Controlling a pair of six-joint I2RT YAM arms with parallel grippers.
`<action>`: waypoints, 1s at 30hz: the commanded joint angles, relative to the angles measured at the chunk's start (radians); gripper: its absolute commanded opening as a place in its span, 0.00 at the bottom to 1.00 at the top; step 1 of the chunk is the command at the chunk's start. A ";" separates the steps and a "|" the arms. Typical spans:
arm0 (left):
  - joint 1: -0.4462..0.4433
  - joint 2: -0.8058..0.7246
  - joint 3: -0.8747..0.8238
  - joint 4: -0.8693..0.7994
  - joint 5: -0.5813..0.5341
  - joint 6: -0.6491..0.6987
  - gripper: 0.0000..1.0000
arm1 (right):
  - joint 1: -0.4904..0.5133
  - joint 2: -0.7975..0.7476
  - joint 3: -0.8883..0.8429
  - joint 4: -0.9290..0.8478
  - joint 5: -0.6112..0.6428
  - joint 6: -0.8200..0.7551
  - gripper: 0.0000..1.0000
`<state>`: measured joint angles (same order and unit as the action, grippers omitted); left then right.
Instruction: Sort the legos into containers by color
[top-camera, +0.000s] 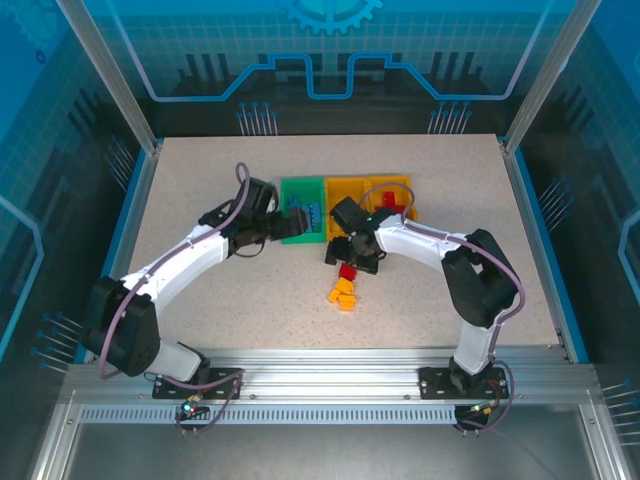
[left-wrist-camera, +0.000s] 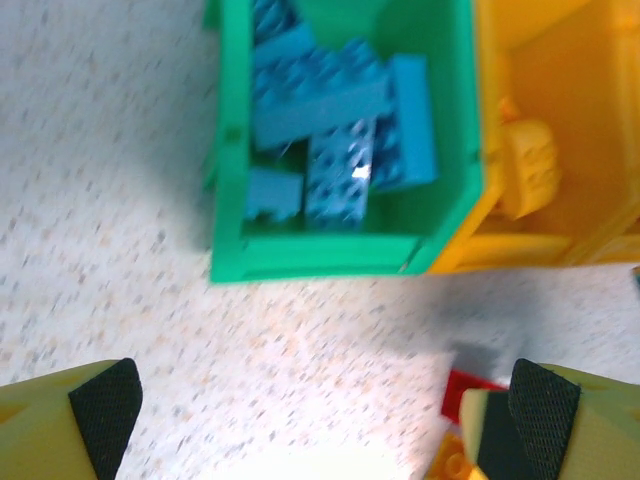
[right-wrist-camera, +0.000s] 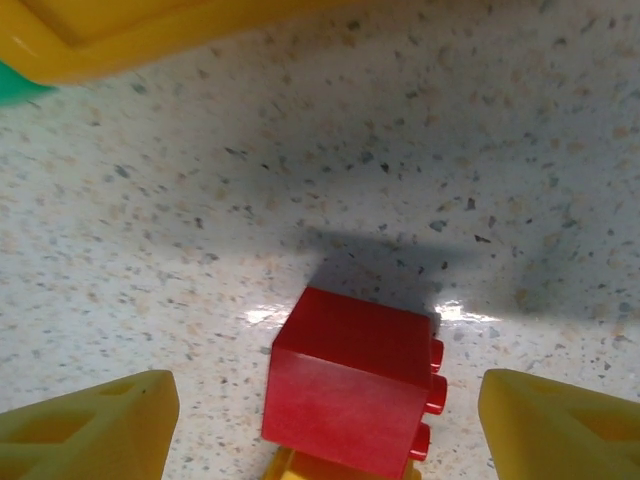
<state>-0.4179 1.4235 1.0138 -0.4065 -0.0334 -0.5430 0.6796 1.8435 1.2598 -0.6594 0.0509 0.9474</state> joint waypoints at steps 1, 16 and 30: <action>0.005 -0.075 -0.047 0.025 -0.019 -0.032 0.99 | 0.027 0.035 0.049 -0.083 0.020 0.015 0.78; 0.031 -0.103 -0.118 0.040 -0.013 -0.048 0.99 | 0.033 0.146 0.112 -0.116 0.031 -0.006 0.48; 0.031 -0.090 -0.149 0.050 0.034 -0.081 0.99 | -0.062 -0.070 0.203 -0.251 0.206 -0.163 0.33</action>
<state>-0.3954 1.3441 0.8848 -0.3649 -0.0280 -0.6022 0.6769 1.8538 1.4197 -0.8433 0.1848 0.8532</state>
